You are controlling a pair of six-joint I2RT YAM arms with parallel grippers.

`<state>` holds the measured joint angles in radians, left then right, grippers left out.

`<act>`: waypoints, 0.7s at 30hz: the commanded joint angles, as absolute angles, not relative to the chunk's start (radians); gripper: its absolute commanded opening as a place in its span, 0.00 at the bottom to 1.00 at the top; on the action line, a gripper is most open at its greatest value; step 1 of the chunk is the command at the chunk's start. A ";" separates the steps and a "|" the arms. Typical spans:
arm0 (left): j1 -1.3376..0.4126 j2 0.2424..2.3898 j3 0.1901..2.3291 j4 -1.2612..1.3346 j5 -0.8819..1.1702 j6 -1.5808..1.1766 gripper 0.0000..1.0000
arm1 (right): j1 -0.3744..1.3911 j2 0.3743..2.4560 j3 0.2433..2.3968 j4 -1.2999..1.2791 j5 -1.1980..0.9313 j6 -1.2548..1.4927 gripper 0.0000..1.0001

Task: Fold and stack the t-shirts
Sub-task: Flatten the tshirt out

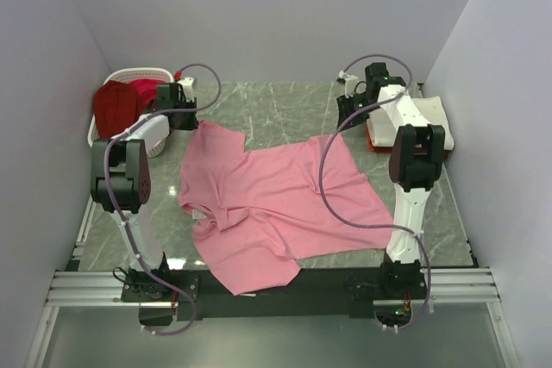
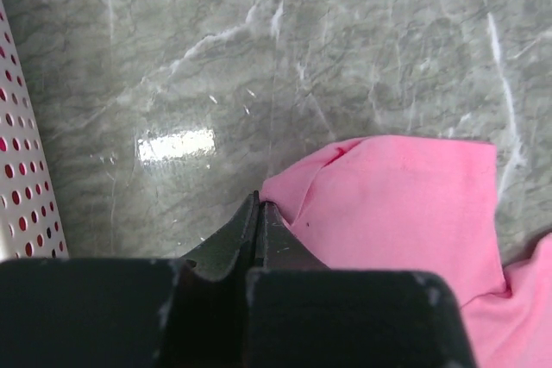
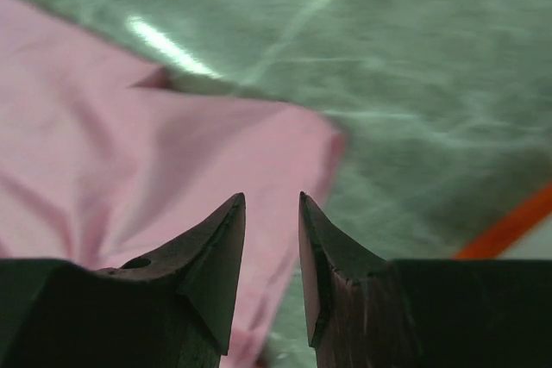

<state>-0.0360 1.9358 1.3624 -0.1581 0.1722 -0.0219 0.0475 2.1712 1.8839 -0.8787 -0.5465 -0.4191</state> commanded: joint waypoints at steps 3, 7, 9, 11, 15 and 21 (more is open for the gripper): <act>-0.018 1.896 1.440 -0.113 0.224 -0.049 0.01 | 0.018 2.296 2.071 -0.971 -0.442 -0.400 0.39; -0.012 1.914 1.470 -0.117 0.238 -0.049 0.01 | 0.017 2.351 2.111 -0.960 -0.408 -0.388 0.39; -0.009 1.924 1.477 -0.117 0.241 -0.051 0.01 | 0.018 2.384 2.147 -0.972 -0.411 -0.390 0.40; -0.008 1.928 1.485 -0.118 0.245 -0.054 0.01 | 0.021 2.402 2.170 -0.986 -0.416 -0.394 0.40; -0.006 1.939 1.497 -0.117 0.253 -0.057 0.01 | 0.028 2.421 2.186 -0.974 -0.417 -0.391 0.41; -0.006 1.950 1.516 -0.118 0.256 -0.057 0.01 | 0.032 2.467 2.230 -0.989 -0.403 -0.380 0.41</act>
